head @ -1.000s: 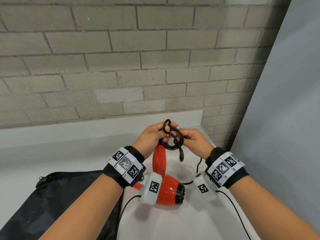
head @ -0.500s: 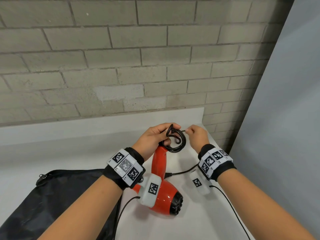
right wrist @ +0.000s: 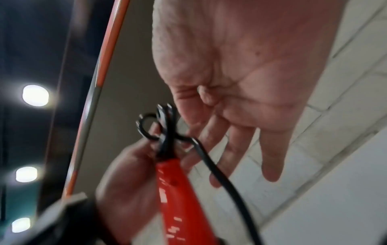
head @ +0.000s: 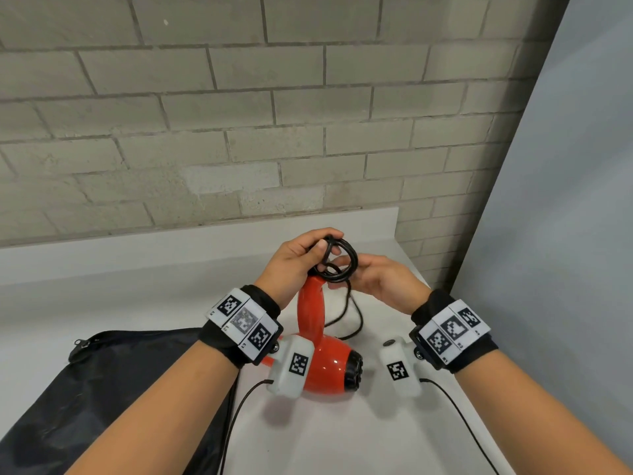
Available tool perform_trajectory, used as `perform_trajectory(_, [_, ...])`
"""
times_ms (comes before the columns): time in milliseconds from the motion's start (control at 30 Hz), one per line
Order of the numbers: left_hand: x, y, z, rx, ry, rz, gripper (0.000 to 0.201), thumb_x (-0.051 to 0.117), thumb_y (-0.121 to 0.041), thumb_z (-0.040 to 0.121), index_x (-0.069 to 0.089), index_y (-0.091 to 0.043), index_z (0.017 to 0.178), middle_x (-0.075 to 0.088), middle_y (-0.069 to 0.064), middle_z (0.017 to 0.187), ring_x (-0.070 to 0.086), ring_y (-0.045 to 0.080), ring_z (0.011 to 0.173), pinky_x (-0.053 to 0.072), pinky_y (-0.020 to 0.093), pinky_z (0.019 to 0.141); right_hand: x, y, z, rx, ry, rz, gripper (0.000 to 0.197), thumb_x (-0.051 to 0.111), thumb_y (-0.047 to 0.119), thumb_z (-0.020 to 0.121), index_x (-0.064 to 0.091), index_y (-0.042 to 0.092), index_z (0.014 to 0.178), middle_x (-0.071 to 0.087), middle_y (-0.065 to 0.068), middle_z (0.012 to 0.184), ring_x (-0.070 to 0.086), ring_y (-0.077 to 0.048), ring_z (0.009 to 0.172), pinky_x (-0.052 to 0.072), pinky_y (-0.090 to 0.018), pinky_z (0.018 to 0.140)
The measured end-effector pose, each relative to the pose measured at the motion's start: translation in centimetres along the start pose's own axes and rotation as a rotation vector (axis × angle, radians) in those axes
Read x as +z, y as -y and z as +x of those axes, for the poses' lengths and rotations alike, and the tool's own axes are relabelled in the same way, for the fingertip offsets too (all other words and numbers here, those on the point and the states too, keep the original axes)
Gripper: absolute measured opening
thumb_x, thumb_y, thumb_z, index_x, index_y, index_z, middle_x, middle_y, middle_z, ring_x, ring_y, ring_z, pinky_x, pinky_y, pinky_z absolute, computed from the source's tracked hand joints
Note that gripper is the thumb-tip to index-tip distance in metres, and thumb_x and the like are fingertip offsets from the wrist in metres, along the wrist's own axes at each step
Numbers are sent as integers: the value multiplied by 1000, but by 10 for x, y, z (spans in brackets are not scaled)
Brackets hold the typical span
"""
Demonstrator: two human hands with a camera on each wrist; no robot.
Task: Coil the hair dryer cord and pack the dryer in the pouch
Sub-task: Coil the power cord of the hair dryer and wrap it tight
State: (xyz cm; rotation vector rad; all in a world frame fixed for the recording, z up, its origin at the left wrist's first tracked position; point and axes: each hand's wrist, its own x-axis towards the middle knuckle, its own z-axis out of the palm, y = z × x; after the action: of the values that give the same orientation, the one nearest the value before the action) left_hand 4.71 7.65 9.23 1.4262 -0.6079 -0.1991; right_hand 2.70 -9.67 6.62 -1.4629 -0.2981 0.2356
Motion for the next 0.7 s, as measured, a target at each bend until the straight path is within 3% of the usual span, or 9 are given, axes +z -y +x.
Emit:
perform_trajectory(33, [-1,0,1,5,-7,3,32,37,-6,94,63,-24,95,65,-13,70,48,9,63,46,18,65,3,4,-2,3,20,63,29,45,11,85,58,1,109,69,-3,87,67,-16,80,55,-25,80])
perform_trajectory(100, [-3,-2,1,10,3,-6,30,37,-6,94,62,-23,96,62,-12,65,47,6,60,45,14,61,5,6,-6,24,40,10,27,39,26,90,60,9,93,56,9,60,54,-9,54,53,-26,69])
perform_trajectory(167, [-6,-3,1,15,39,-14,24,40,-10,93,61,-21,98,57,-12,59,45,2,55,42,12,59,2,8,-6,6,-4,-123,37,35,22,98,62,20,72,40,14,48,35,-2,43,42,-23,57])
perform_trajectory(233, [-6,-5,-1,3,89,-36,24,43,-17,86,60,-22,103,52,-12,58,43,2,52,38,12,59,-4,11,-5,-2,-82,-232,50,33,14,98,63,24,59,34,9,46,30,-1,40,35,-18,50])
perform_trajectory(367, [-4,-7,1,-74,124,-90,31,44,-20,80,54,-19,109,43,-10,55,39,2,48,37,10,58,-8,21,-2,-29,-281,-524,34,43,15,96,59,21,66,44,15,36,36,-1,36,30,-12,45])
perform_trajectory(433, [-3,-8,1,-90,147,-99,29,43,-21,81,56,-16,107,43,-14,52,38,2,48,35,11,55,-5,30,2,-99,-411,-683,30,48,16,93,59,21,65,50,15,42,44,1,44,33,-10,49])
perform_trajectory(600, [5,-10,-3,-72,40,-54,27,34,-28,96,59,-17,96,39,-14,51,36,3,48,32,15,56,10,54,1,-258,-596,-868,20,52,19,90,67,14,77,43,14,50,47,1,46,32,-10,50])
perform_trajectory(700, [9,-12,-3,-50,10,-14,21,37,-21,95,56,-15,89,35,-13,50,32,3,47,29,17,55,23,64,-5,-293,-615,-998,23,50,22,91,70,11,84,51,9,57,46,-8,55,38,-26,59])
